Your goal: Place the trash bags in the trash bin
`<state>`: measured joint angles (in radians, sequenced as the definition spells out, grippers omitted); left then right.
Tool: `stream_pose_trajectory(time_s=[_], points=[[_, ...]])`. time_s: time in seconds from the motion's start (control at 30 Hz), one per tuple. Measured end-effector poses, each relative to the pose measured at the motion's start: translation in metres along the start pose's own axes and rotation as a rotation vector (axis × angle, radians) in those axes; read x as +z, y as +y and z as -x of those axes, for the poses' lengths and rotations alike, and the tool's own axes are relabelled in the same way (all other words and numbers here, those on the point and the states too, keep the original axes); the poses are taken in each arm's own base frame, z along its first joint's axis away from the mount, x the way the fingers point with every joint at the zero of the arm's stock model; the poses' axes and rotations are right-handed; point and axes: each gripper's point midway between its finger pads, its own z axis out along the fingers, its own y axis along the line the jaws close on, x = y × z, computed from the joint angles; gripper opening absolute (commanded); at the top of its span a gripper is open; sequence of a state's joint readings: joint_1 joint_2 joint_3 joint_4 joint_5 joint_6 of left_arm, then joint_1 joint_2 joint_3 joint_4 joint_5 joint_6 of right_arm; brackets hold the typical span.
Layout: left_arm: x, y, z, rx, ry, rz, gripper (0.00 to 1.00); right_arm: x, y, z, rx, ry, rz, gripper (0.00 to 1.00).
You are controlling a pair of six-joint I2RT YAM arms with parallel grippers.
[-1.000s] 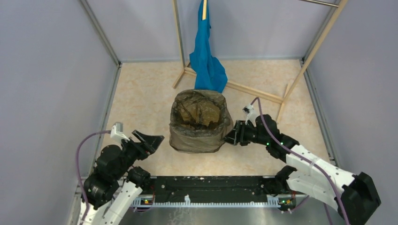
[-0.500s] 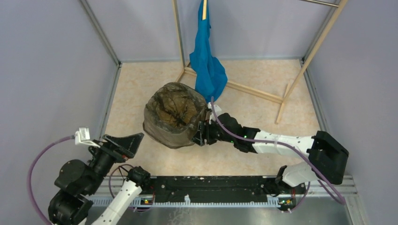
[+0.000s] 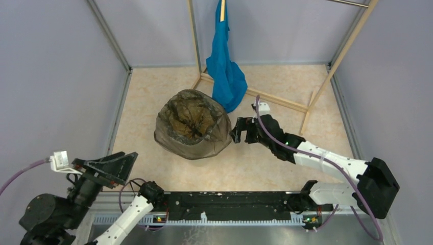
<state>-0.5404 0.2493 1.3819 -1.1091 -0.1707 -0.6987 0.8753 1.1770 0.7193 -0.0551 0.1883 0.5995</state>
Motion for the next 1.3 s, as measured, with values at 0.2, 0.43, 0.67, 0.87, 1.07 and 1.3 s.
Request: stream_pose_trajectory(time_s=[0.2,0.43,0.67,0.87,1.07,1.3], points=[[-0.018,-0.007,0.02,-0.015,-0.041,-0.056,0.99,0.005,-0.022,0.019,0.0,-0.054,-0.069,0.99],[-0.031,-0.007,0.024,-0.044,-0.013,-0.148,0.99,0.057,0.002,0.018,-0.028,-0.036,-0.05,0.98],[-0.052,-0.011,0.044,-0.089,-0.046,-0.238,0.99,0.088,0.079,-0.003,0.047,-0.095,0.065,0.96],[-0.051,-0.013,0.044,-0.092,-0.044,-0.24,0.99,0.124,0.129,-0.023,0.152,-0.164,0.061,0.97],[-0.041,-0.018,0.037,-0.084,-0.015,-0.243,0.99,0.143,0.153,-0.007,0.191,-0.237,0.053,0.99],[-0.021,-0.021,0.021,-0.067,0.025,-0.239,0.99,0.077,0.147,-0.003,0.099,-0.164,0.152,0.99]])
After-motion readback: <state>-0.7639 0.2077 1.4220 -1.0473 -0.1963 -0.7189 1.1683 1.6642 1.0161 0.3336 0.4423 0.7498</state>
